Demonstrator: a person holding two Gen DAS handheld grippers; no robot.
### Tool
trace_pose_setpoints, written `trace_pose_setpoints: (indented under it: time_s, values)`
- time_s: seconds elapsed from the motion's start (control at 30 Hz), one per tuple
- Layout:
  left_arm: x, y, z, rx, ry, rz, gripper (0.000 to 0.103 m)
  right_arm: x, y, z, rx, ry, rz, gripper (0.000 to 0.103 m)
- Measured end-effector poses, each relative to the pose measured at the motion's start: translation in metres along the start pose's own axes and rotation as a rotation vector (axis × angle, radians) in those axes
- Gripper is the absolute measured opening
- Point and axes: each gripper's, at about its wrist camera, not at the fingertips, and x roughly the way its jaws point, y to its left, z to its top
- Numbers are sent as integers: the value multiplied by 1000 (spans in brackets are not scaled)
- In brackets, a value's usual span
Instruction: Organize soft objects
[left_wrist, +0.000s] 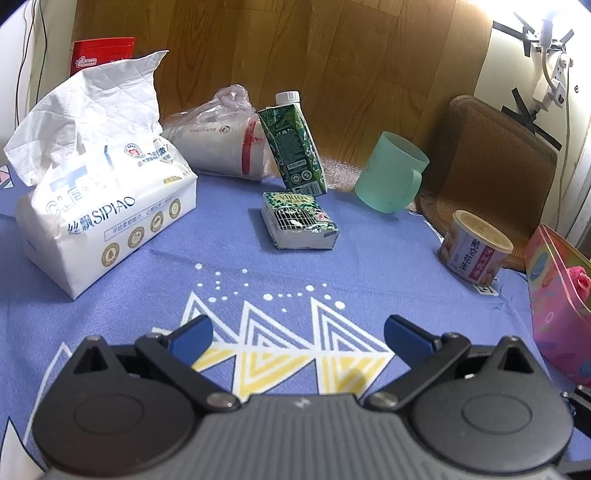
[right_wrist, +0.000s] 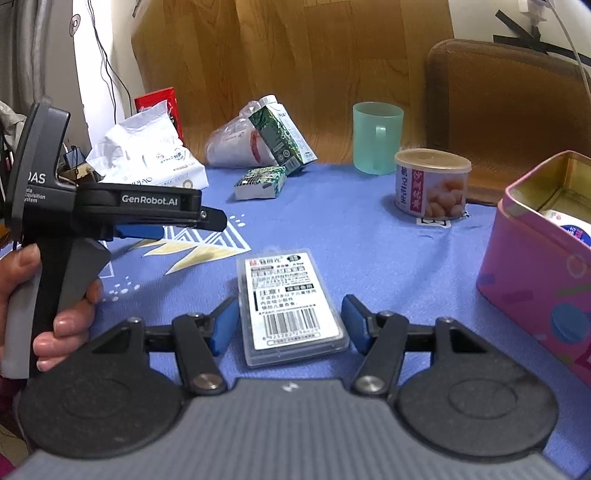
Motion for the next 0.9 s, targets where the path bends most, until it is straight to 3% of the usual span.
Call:
trace_pose_setpoints:
  time_s: [0.27, 0.43, 0.63, 0.73, 0.8, 0.9]
  values:
    - [-1, -1, -1, 5, 1, -16, 102, -2, 1, -2, -3, -6, -8, 60]
    - [-6, -3, -2, 7, 30, -59, 102, -4, -17, -1, 146, -10, 56, 61]
    - [-31, -16, -2, -22, 133, -267, 99, -11, -23, -5, 231, -20, 89, 60]
    - [-27, -28, -1, -41, 229, -373, 85, -13, -21, -6, 225, -27, 85, 60]
    - [-19, -35, -2, -48, 291, -420, 62, -14, -22, -7, 233, -30, 92, 60]
    - [-8, -51, -7, -54, 349, -455, 48, -16, -25, -8, 247, -34, 102, 60]
